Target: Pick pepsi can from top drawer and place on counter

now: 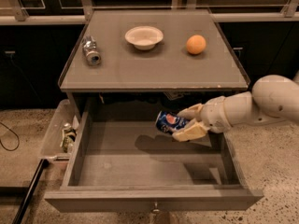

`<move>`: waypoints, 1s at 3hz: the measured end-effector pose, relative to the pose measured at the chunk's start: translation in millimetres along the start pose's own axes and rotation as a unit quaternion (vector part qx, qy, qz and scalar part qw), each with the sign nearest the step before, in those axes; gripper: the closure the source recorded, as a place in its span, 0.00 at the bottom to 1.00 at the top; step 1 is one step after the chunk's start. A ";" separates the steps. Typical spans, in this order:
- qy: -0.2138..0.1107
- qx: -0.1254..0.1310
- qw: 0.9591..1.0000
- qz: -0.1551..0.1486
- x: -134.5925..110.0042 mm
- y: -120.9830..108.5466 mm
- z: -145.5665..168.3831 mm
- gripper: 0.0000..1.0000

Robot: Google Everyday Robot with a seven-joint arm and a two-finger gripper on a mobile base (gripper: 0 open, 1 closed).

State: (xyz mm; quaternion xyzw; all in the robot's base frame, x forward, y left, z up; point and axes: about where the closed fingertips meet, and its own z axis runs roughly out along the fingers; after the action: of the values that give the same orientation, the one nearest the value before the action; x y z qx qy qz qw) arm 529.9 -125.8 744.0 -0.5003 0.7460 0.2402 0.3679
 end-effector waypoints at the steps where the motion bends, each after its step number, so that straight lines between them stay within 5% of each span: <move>1: -0.030 0.059 0.998 -0.009 -9.3 -26.2 -56.8 1.00; 3: -0.018 0.078 0.996 -0.034 -28.0 -45.0 -62.7 1.00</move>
Offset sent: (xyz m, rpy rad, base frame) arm 0.0072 -0.0354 0.0340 0.0187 -0.0836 -0.0629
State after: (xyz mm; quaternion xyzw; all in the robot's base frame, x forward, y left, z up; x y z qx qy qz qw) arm 558.4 -172.6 804.9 -0.4910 0.7383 0.1774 0.4270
